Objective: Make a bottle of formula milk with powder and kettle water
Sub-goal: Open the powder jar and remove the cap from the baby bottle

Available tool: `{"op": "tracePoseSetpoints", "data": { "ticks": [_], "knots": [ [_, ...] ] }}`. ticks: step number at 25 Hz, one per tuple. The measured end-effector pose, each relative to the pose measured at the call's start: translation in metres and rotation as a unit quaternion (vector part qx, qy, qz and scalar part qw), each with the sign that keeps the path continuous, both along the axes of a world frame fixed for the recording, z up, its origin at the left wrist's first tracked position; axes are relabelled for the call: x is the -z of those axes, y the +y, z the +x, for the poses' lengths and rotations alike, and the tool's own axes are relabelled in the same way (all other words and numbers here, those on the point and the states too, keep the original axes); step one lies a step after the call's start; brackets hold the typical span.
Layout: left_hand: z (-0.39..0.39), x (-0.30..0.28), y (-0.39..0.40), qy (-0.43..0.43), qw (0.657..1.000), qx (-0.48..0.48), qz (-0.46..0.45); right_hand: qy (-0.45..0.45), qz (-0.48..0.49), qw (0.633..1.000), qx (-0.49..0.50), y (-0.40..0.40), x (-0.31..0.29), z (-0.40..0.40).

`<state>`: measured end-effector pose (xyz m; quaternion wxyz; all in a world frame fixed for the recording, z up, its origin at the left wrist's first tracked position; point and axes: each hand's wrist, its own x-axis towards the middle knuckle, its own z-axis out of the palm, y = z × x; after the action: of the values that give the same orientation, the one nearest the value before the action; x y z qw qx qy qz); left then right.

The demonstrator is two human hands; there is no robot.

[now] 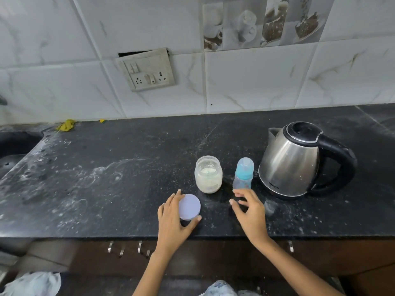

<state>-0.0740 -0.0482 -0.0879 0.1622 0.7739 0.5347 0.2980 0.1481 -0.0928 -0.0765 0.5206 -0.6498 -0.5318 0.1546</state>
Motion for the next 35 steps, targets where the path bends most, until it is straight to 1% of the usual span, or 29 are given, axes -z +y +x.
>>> {"op": "tracePoseSetpoints", "data": {
  "ticks": [2,4,5,7,9,11,13,15,17,20,23,25,26,27,28,31,32,33,35],
  "knots": [
    [0.016,-0.017,-0.002,-0.047,0.998,0.02,0.023,0.016,0.027,0.999,0.042,-0.001,0.001,0.009],
    [0.043,-0.036,-0.001,-0.099,0.993,0.057,0.026,0.033,0.038,0.995,0.088,0.003,0.001,0.018],
    [0.058,-0.044,0.002,-0.125,0.989,0.082,0.023,0.047,0.031,0.993,0.1,0.006,0.001,0.022],
    [0.087,-0.058,0.013,-0.157,0.978,0.138,0.003,0.077,-0.001,0.993,0.09,0.015,0.002,0.028],
    [0.111,-0.069,0.031,-0.142,0.969,0.199,-0.043,0.085,-0.034,0.994,0.056,0.026,0.003,0.031],
    [0.128,-0.075,0.051,-0.089,0.96,0.25,-0.085,0.085,-0.051,0.995,0.024,0.037,0.005,0.033],
    [0.139,-0.077,0.068,-0.06,0.95,0.292,-0.094,0.097,-0.054,0.994,0.005,0.047,0.007,0.036],
    [0.144,-0.078,0.079,-0.061,0.944,0.311,-0.087,0.111,-0.07,0.991,-0.017,0.053,0.008,0.042],
    [0.146,-0.08,0.087,-0.073,0.943,0.314,-0.082,0.108,-0.084,0.99,-0.035,0.056,0.011,0.047],
    [0.151,-0.079,0.088,-0.084,0.947,0.303,-0.069,0.087,-0.081,0.993,-0.027,0.057,0.018,0.05],
    [0.161,-0.072,0.073,-0.081,0.972,0.217,-0.039,0.061,-0.06,0.996,0.01,0.06,0.023,0.047],
    [0.17,-0.072,0.064,-0.018,0.99,0.139,0.0,0.046,-0.057,0.997,0.035,0.062,0.023,0.045],
    [0.173,-0.075,0.064,0.025,0.994,0.108,0.014,0.042,-0.054,0.997,0.046,0.063,0.022,0.044],
    [0.174,-0.08,0.066,0.058,0.993,0.098,0.011,0.046,-0.052,0.996,0.051,0.064,0.022,0.045],
    [0.172,-0.085,0.071,0.071,0.991,0.117,-0.007,0.058,-0.05,0.996,0.05,0.065,0.022,0.046],
    [0.161,-0.095,0.085,0.056,0.962,0.252,-0.088,0.103,-0.049,0.993,0.038,0.066,0.022,0.051],
    [0.157,-0.097,0.087,0.051,0.957,0.269,-0.092,0.109,-0.05,0.992,0.042,0.067,0.022,0.051],
    [0.156,-0.097,0.084,0.045,0.962,0.258,-0.075,0.111,-0.05,0.991,0.051,0.068,0.022,0.05],
    [0.161,-0.096,0.076,0.032,0.982,0.186,-0.033,0.1,-0.051,0.99,0.08,0.068,0.022,0.048]
  ]
}}
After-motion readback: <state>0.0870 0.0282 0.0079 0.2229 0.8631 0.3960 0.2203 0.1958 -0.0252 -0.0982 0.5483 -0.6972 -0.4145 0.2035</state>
